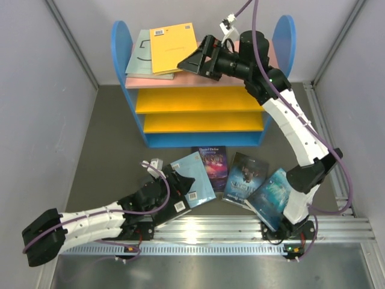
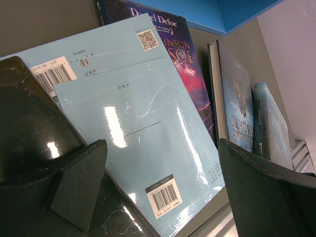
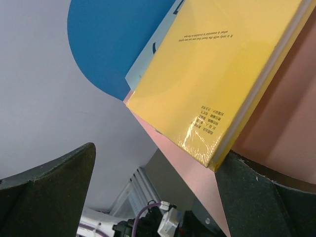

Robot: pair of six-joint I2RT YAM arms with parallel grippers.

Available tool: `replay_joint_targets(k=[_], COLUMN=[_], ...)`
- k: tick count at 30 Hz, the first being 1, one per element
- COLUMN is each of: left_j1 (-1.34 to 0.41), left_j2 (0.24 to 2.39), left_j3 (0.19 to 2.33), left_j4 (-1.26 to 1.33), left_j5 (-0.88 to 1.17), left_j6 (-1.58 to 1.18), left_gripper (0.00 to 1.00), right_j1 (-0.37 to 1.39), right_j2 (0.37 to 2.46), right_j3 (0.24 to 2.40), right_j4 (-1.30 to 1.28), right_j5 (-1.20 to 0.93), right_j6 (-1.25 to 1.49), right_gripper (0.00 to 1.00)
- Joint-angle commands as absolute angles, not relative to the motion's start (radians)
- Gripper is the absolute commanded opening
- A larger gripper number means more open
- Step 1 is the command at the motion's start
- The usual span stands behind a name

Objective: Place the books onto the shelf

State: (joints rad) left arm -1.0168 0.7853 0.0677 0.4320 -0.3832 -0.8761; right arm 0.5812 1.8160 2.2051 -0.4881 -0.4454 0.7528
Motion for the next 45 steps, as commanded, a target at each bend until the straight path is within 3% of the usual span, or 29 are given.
replay_joint_targets(k=[1, 18, 20, 21, 23, 24, 27, 30, 45], left_j1=[-1.015, -1.015, -1.015, -1.015, -1.014, -1.015, -1.015, -1.015, -1.015], left_j2=[0.781, 0.775, 0.776, 0.776, 0.778, 0.779, 0.781, 0.779, 0.773], left_j3=[0.089, 0.087, 0.087, 0.087, 0.087, 0.087, 0.087, 0.087, 0.081], left_j4=[0.44, 0.436, 0.437, 0.437, 0.439, 0.437, 0.439, 0.44, 0.449], left_j5=[-0.388, -0.385, -0.385, -0.385, -0.387, -0.385, -0.385, -0.387, -0.383], left_j6=[-0.868, -0.873, -0.873, -0.873, -0.873, -0.873, -0.873, -0.873, -0.873], left_gripper=[0.99, 0.99, 0.99, 0.99, 0.99, 0.99, 0.99, 0.99, 0.99], right_j1=[0.577, 0.526, 0.502, 0.497, 0.483, 0.48, 0.469, 0.472, 0.661], right_j2=[1.835, 1.845, 1.851, 1.847, 1.833, 1.819, 1.824, 1.861, 2.111], right_j3=[2.161, 2.246, 2.257, 2.232, 2.191, 2.171, 2.148, 2.183, 2.43], right_j4=[-0.776, -0.815, -0.749, -0.712, -0.579, -0.543, -0.486, -0.486, -0.526], right_j5=[-0.378, -0.04, -0.046, -0.06, -0.08, -0.078, -0.042, -0.019, 0.092], right_j6=[0.664, 0.653, 0.686, 0.696, 0.732, 0.745, 0.781, 0.778, 0.675], right_gripper=[1.0, 1.0, 0.89, 0.72, 0.51, 0.32, 0.05, 0.01, 0.03])
